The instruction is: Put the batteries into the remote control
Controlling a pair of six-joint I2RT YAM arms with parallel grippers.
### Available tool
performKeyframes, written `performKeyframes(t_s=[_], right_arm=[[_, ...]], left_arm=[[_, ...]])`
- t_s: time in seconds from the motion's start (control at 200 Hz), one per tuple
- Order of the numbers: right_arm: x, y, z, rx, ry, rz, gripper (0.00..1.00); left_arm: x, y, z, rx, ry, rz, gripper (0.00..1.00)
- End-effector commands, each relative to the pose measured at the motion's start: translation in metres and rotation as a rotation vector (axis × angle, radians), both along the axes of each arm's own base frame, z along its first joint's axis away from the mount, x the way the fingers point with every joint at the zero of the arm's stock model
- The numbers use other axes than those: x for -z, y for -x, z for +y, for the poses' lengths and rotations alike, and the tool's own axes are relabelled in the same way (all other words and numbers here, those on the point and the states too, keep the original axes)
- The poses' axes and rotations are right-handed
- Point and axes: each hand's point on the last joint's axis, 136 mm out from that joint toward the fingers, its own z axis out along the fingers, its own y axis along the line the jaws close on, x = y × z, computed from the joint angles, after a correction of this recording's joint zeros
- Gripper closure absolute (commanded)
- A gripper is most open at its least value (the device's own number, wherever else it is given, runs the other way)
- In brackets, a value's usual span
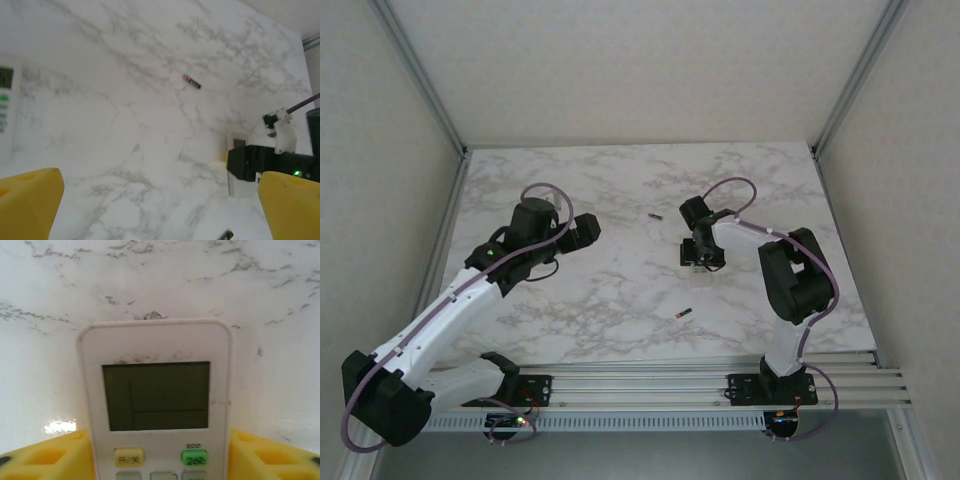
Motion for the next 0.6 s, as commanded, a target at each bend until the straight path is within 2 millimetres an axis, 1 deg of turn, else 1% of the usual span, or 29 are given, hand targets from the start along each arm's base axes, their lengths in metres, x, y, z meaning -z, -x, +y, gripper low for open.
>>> performKeyframes(t_s=[0.0, 0.055, 0.125, 0.175, 0.255, 0.285, 0.3, 0.36, 0.441, 0.501, 0.596], right_arm=[[-0.006, 0.012, 0.021, -0.035, -0.130, 0.024, 0.47], [-0.015, 0.012, 0.026, -0.048, -0.168, 0.008, 0.51], [-0.035, 0.013, 0.038, -0.067, -0.251, -0.018, 0.54], [-0.056, 0.015, 0.053, -0.091, -0.346, -0.044, 0.56], [-0.100, 0.022, 0.080, -0.166, -0.528, -0.140, 0.57], [-0.112, 0.026, 0.089, -0.200, -0.581, -0.174, 0.57], [-0.122, 0.029, 0.094, -0.220, -0.605, -0.199, 0.57], [-0.145, 0.041, 0.109, -0.296, -0.662, -0.269, 0.57], [-0.175, 0.055, 0.126, -0.399, -0.719, -0.348, 0.57], [-0.189, 0.064, 0.135, -0.461, -0.743, -0.384, 0.57], [-0.210, 0.077, 0.149, -0.557, -0.781, -0.433, 0.57]], left_arm=[[-0.019, -0.003, -0.020, 0.041, 0.158, -0.042, 0.01], [-0.022, -0.004, -0.028, 0.062, 0.207, -0.040, 0.01], [-0.023, -0.007, -0.034, 0.060, 0.257, -0.024, 0.02], [-0.025, -0.009, -0.040, 0.060, 0.297, -0.007, 0.02], [-0.029, -0.012, -0.054, 0.079, 0.388, 0.026, 0.03], [-0.033, -0.013, -0.061, 0.093, 0.429, 0.038, 0.04], [-0.035, -0.013, -0.064, 0.102, 0.449, 0.040, 0.04], [-0.041, -0.013, -0.081, 0.157, 0.504, 0.058, 0.04], [-0.044, -0.011, -0.099, 0.223, 0.489, 0.082, 0.05], [-0.042, -0.010, -0.109, 0.248, 0.440, 0.098, 0.06], [-0.038, -0.005, -0.124, 0.285, 0.409, 0.119, 0.14]])
